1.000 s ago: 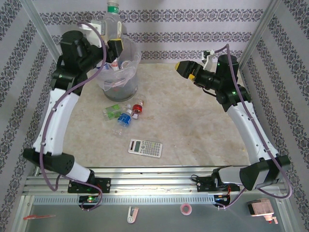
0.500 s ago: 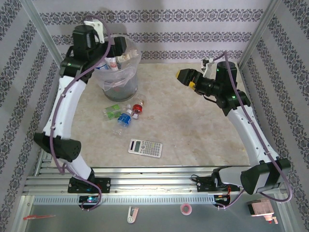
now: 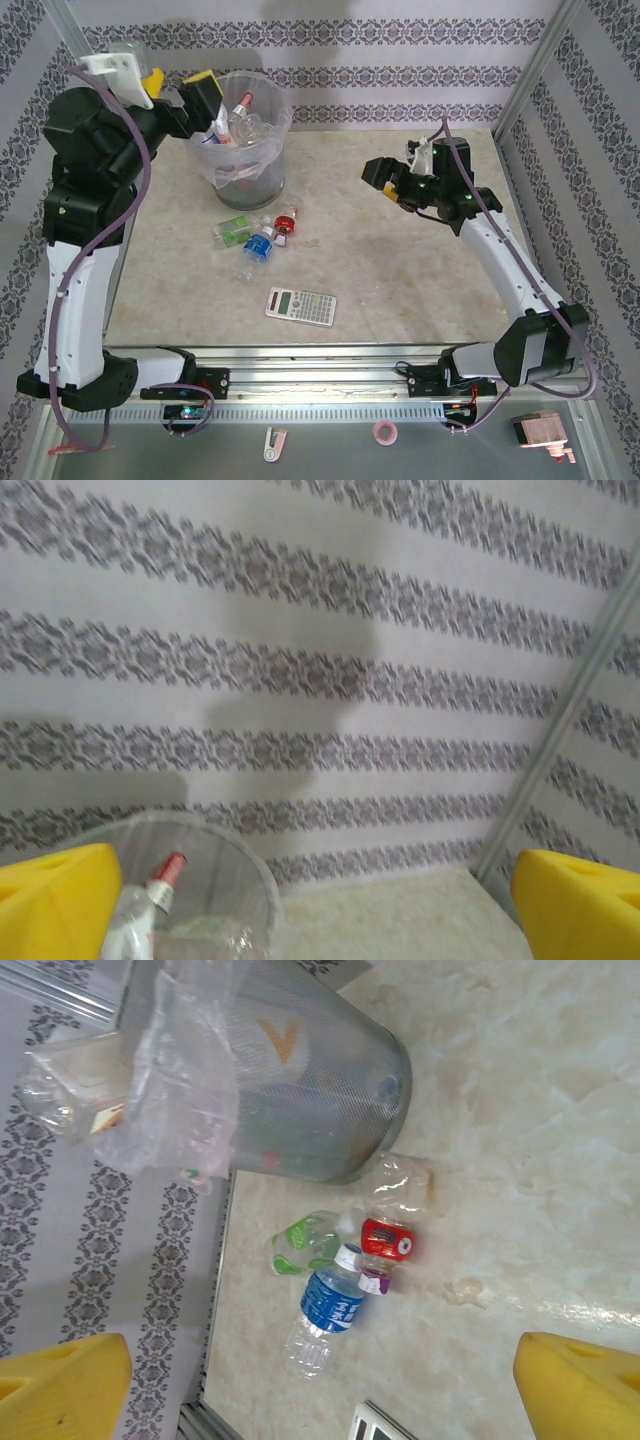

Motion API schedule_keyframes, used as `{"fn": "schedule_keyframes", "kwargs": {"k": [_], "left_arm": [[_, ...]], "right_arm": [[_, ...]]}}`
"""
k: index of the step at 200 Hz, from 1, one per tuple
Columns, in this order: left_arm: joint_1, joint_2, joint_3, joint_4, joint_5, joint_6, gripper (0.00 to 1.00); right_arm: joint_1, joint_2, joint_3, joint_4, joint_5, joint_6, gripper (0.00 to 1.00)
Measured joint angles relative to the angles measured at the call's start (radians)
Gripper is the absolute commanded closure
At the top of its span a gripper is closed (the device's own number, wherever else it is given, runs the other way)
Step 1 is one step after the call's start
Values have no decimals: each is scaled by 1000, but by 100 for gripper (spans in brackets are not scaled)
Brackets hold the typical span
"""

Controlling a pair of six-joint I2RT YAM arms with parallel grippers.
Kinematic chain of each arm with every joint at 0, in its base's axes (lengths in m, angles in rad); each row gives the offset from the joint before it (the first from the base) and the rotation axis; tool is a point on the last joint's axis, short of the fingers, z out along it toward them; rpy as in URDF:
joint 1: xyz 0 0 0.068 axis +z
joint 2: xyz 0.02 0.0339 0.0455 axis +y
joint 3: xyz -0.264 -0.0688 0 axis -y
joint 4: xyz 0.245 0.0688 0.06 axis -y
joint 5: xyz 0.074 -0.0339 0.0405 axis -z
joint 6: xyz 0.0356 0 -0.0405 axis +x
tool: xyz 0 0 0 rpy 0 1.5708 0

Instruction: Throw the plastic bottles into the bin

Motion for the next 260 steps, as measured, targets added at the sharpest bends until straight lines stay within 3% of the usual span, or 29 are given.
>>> {"fn": "schedule_keyframes", "kwargs": {"k": [47,110,202,260], "left_arm": [[-54,-14,-231,-103,127,40,0],[-188,-22,-452,-230,115,76,4],[-263,297,-461,-256,-31,40,4],[-267,537,-302,-270,-100,7,5]], "right_arm": [[9,5,0,-26,17,-4,2],[13,-3,-13,-38,30,-4,2],[15,-56,-33,-50,34,-6,2],[15,-119,-37,-52,36,-6,2]]}}
